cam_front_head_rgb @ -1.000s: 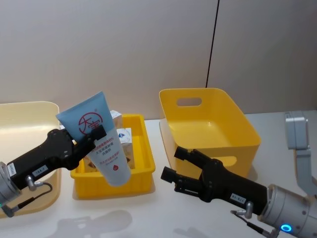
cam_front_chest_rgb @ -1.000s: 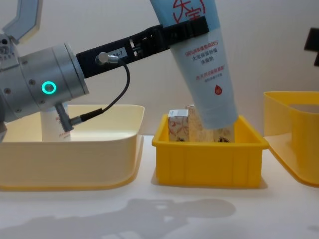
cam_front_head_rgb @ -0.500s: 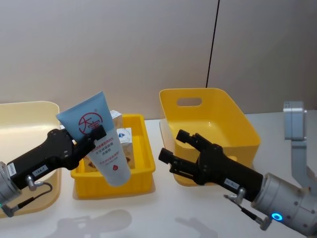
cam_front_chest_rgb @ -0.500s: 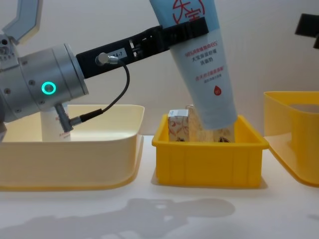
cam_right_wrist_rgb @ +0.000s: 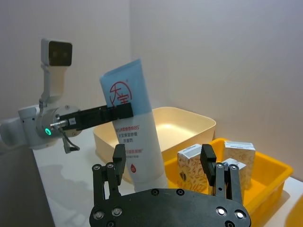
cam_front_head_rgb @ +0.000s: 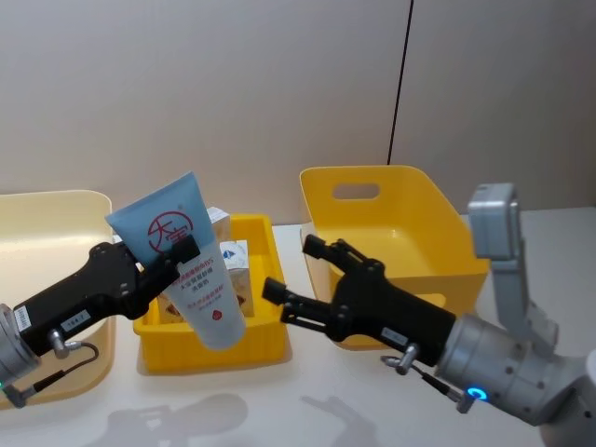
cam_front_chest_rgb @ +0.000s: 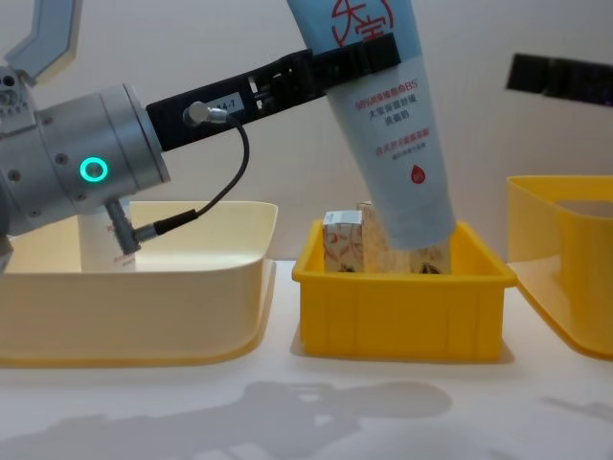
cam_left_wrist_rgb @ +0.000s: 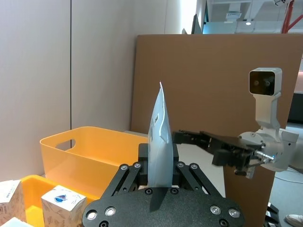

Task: Bimanual collaborative sorting of washing and personal care products

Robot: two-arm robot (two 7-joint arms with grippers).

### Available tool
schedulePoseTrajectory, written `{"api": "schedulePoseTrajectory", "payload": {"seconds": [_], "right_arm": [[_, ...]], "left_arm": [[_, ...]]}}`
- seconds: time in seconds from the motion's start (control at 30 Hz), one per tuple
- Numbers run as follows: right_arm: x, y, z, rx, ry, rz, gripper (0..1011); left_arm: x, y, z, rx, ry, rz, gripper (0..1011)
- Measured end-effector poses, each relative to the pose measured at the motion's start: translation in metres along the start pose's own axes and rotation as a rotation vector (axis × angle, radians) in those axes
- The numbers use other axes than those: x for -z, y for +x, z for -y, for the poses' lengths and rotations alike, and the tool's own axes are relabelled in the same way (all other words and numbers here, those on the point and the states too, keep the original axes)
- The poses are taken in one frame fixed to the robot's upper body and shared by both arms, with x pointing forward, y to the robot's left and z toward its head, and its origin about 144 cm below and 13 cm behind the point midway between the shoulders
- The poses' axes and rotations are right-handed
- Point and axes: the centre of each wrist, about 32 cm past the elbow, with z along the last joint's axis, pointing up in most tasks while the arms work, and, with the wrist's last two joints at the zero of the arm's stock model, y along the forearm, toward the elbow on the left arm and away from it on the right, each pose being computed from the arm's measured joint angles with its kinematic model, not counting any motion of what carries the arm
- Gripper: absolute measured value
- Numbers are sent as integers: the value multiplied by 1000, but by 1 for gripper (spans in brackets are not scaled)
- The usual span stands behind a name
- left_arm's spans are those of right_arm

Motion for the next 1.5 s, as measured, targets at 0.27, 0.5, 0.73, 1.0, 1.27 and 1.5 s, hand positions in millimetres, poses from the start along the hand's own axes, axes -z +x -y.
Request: {"api": "schedulePoseTrajectory", "payload": {"seconds": [0.27, 0.5, 0.73, 1.0, 1.27, 1.5], "right_arm": [[4, 2, -16, -34, -34, 46, 1000], [8, 2, -25, -39, -50, 73, 1000], [12, 2, -36, -32, -58, 91, 1000], [19, 2, -49, -47, -68, 93, 1000], [25, 2, -60, -76, -79, 85, 1000], [29, 2, -69, -85, -89, 85, 1000]], "left_arm": [[0, 0, 0, 0, 0, 0, 238], [0, 0, 0, 0, 0, 0, 238], [0, 0, 0, 0, 0, 0, 238], [0, 0, 0, 0, 0, 0, 238], [0, 0, 0, 0, 0, 0, 238], [0, 0, 0, 0, 0, 0, 238]]}}
